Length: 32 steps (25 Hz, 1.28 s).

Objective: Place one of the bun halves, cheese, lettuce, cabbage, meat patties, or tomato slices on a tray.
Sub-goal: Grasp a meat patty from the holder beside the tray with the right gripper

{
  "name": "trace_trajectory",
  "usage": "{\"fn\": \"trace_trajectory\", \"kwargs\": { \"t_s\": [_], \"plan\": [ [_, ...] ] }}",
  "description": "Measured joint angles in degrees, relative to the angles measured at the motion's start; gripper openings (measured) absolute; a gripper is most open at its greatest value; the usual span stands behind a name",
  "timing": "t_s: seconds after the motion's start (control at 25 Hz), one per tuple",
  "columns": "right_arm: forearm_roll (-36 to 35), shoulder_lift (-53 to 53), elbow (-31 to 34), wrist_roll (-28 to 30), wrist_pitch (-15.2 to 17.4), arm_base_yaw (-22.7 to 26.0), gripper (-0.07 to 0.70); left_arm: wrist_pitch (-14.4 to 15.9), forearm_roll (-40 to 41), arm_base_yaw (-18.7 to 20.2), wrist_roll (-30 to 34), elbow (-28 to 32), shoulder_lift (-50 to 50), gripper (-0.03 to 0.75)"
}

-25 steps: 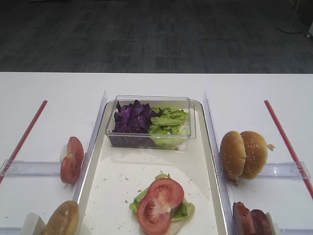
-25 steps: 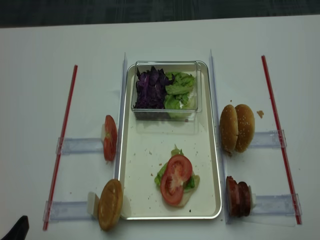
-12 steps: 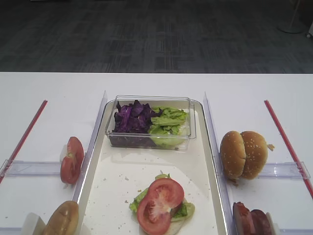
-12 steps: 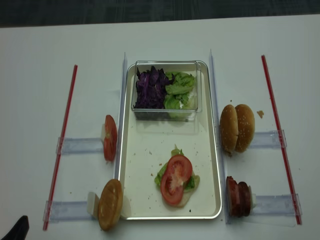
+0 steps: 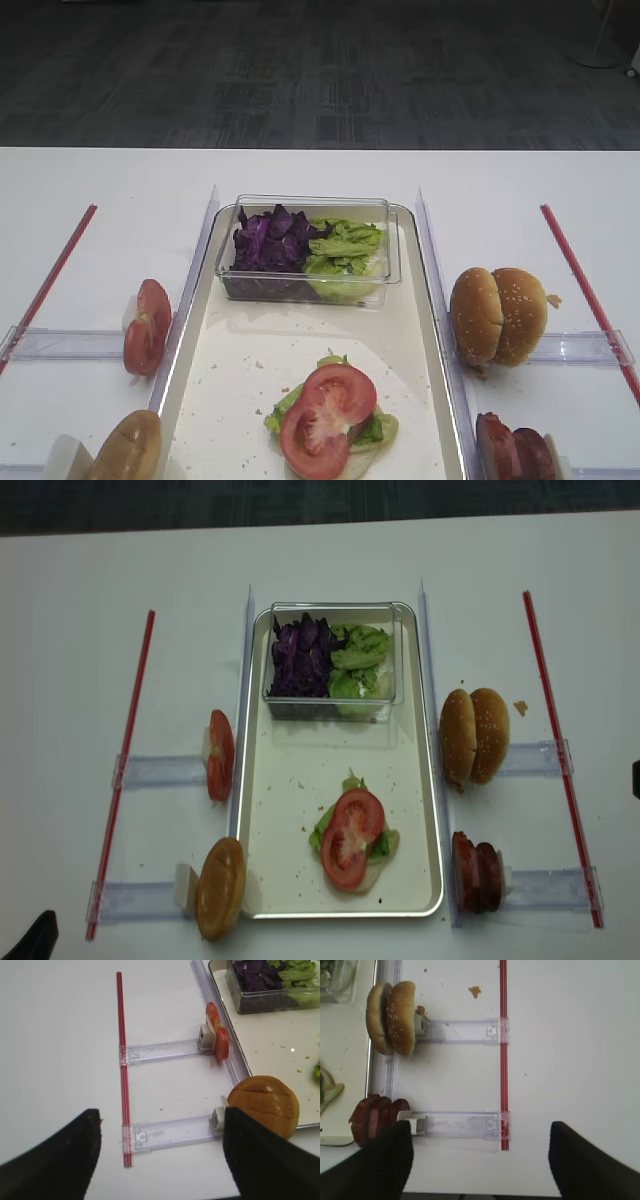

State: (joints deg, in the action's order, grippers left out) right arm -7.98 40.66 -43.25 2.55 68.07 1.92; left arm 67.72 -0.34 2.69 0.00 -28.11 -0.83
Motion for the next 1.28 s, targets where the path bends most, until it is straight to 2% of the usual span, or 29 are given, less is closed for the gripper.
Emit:
{"fn": "trace_trajectory", "kwargs": {
  "t_s": [0.24, 0.84, 1.28],
  "plan": [
    [-1.4, 9.6, -0.8, 0.0, 2.8, -0.5, 0.577, 0.0, 0.0, 0.0, -0.4, 0.0, 0.0, 0.473],
    [-2.7, 22.5, -0.8, 0.0, 2.6, -0.5, 0.577, 0.0, 0.0, 0.0, -0.4, 0.0, 0.0, 0.473],
    [-3.4, 26.0, 1.1, 0.1, 2.0, -0.5, 0.577, 0.0, 0.0, 0.0, 0.0, 0.0, 0.0, 0.473]
  ]
}}
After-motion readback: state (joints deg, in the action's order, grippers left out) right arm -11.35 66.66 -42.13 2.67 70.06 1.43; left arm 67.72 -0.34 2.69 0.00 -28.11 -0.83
